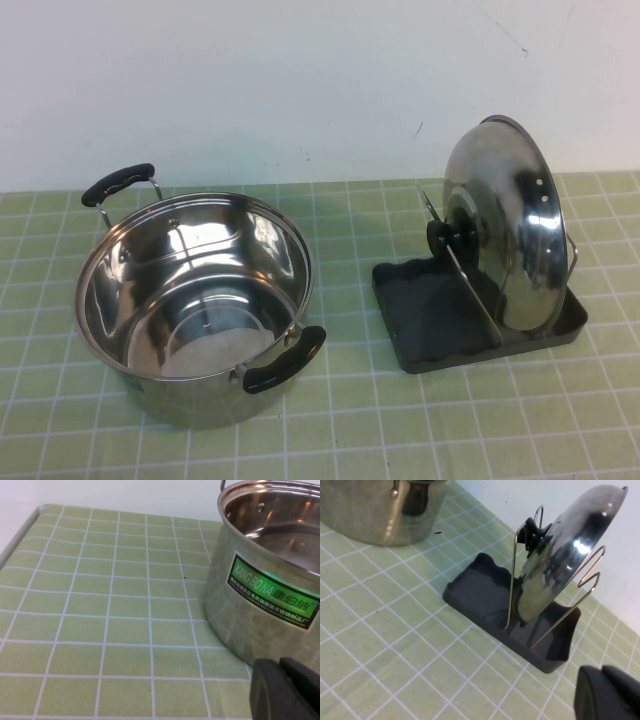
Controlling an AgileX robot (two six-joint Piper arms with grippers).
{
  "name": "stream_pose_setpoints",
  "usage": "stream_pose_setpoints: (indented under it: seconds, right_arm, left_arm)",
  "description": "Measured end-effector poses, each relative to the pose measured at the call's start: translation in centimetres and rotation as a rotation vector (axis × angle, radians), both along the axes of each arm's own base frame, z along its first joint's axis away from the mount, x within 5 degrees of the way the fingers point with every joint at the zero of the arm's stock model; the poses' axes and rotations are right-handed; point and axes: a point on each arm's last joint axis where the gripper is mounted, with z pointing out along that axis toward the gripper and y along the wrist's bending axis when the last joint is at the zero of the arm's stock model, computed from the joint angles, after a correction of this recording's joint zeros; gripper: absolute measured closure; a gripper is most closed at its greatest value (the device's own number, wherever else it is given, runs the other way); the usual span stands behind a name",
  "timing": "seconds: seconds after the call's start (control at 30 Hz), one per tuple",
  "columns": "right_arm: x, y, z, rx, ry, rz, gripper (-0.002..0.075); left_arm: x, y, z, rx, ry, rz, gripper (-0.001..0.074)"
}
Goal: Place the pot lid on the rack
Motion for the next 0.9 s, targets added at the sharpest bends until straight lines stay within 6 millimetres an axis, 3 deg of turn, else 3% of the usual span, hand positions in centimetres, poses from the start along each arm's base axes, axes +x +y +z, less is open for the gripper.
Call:
stream_pose_setpoints:
  seconds: [0.53, 0.73, 0.9]
  right_arm:
    - [0.5, -0.3, -0.5, 0.016, -0.013, -0.043, 0.0726]
    - [1.6, -2.6, -2.7, 0.118, -0.018, -0.377, 0.0726]
    - [2.1, -4.2, -6.0, 0.192, -0.042, -0.586, 0.0726]
  left_arm:
    - [0.0, 0.0, 0.0, 0.0, 0.002, 0.0, 0.0736]
    - [0.0, 0.0, 0.0, -0.003, 0.002, 0.001, 0.0736]
    - [0.0, 0.0, 0.0, -0.003, 0.002, 0.001, 0.0736]
